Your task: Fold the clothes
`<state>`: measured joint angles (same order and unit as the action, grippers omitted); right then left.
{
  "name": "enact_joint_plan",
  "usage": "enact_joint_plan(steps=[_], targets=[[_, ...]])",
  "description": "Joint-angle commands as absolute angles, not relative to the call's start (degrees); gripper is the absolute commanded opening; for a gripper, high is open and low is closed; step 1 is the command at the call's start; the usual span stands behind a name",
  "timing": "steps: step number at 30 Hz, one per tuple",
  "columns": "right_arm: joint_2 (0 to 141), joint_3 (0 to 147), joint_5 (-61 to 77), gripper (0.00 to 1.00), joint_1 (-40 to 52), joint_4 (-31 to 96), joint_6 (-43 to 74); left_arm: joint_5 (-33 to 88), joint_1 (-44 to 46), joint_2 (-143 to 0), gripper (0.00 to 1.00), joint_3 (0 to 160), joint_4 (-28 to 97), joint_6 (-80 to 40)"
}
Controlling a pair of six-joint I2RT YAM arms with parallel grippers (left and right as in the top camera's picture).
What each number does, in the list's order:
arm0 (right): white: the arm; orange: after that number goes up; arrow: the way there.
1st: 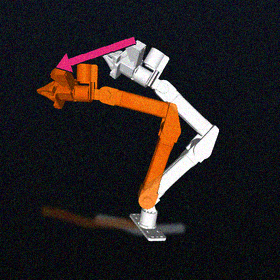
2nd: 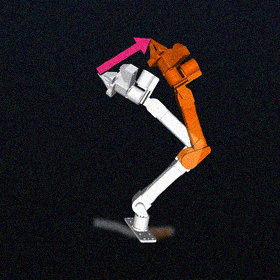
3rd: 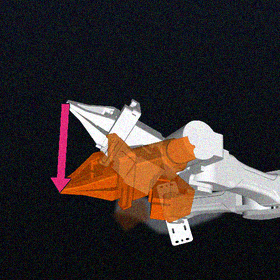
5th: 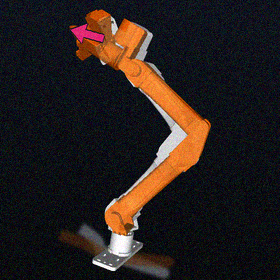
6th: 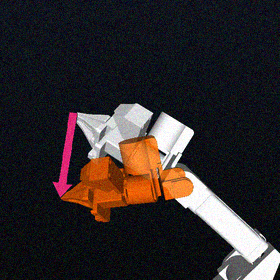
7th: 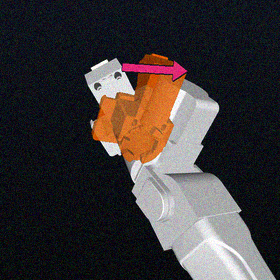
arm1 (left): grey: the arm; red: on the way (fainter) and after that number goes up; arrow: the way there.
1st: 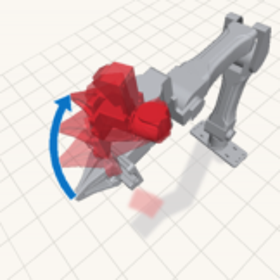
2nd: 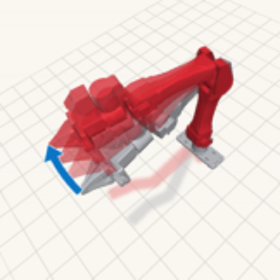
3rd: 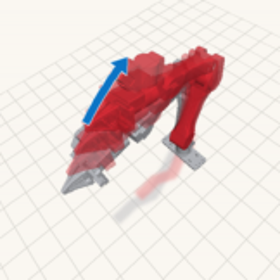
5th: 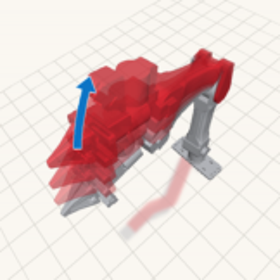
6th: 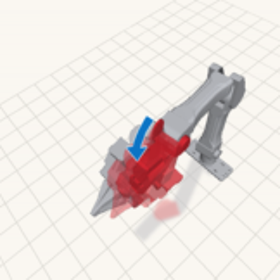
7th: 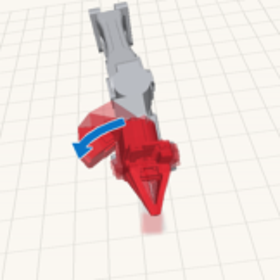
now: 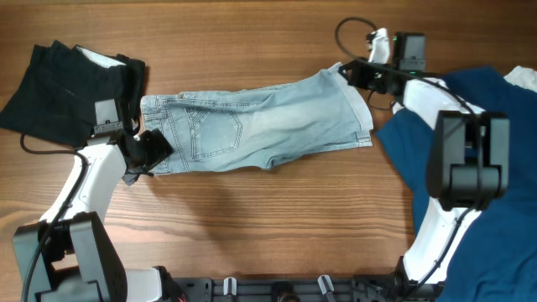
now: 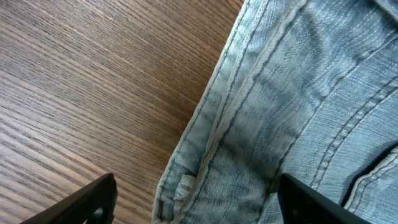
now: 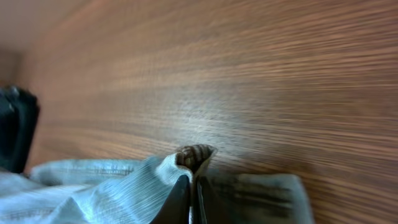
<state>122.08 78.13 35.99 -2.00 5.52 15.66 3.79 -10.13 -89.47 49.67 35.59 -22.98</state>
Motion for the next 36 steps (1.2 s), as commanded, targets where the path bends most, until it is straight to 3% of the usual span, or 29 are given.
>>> enact_joint_plan(steps=[1, 4, 5, 6, 7, 10, 13, 16, 22, 25, 27, 28, 29, 30, 36], targets=[[117.5, 78.5, 38.4, 0.04, -6.6, 5.3, 23.9, 4.4, -10.4, -89.9, 0.84, 49.0, 35.6, -22.6], [117.5, 78.5, 38.5, 0.06, -7.8, 7.4, 25.8, 4.5, -10.4, -89.9, 0.84, 49.0, 35.6, -22.7], [117.5, 78.5, 38.5, 0.11, -7.9, 8.3, 25.6, 4.5, -10.4, -89.9, 0.84, 49.0, 35.6, -22.6], [117.5, 78.5, 38.5, 0.4, -7.9, 9.1, 25.4, 4.5, -10.4, -89.9, 0.84, 49.0, 35.6, -22.6], [117.5, 78.5, 38.5, 0.57, -7.8, 9.7, 25.4, 4.5, -10.4, -89.9, 0.85, 49.1, 35.6, -22.3], [117.5, 78.5, 41.3, 0.59, -7.8, 11.6, 21.8, 4.5, -10.4, -88.2, 0.83, 52.7, 39.6, -18.2], [117.5, 78.5, 42.5, 0.59, -7.9, 17.8, 18.2, 5.1, -10.4, -86.0, 0.97, 58.1, 39.6, -16.6], [117.5, 78.5, 42.4, 0.59, -7.8, 24.4, 14.2, 5.7, -10.4, -87.4, 0.98, 58.3, 34.2, -16.6], [117.5, 78.4, 36.9, 0.57, -7.7, 34.2, 9.2, 12.5, -10.4, -98.0, 0.67, 58.3, 31.5, -13.6], [117.5, 78.4, 35.8, 0.57, -7.7, 35.6, 9.0, 18.7, -10.4, -99.8, 0.64, 58.3, 31.7, -11.4], [117.5, 78.4, 35.8, 0.56, -7.7, 35.7, 9.0, 18.1, -10.4, -99.8, 0.54, 58.3, 32.4, -10.4], [117.5, 78.4, 35.8, 0.56, -7.7, 35.7, 9.0, 18.2, -10.5, -99.8, 0.41, 58.4, 32.8, -10.4], [117.5, 78.4, 35.8, 0.55, -7.7, 35.9, 9.0, 18.7, -10.6, -99.5, 0.18, 59.0, 34.4, -10.5], [117.5, 78.4, 35.8, 0.55, -7.7, 36.4, 9.0, 19.4, -10.7, -99.2, 0.06, 59.7, 35.7, -10.5], [117.5, 78.4, 31.8, 0.5, -7.7, 39.0, 9.9, 18.1, -10.8, -93.5, 0.04, 67.5, 51.2, -10.8]])
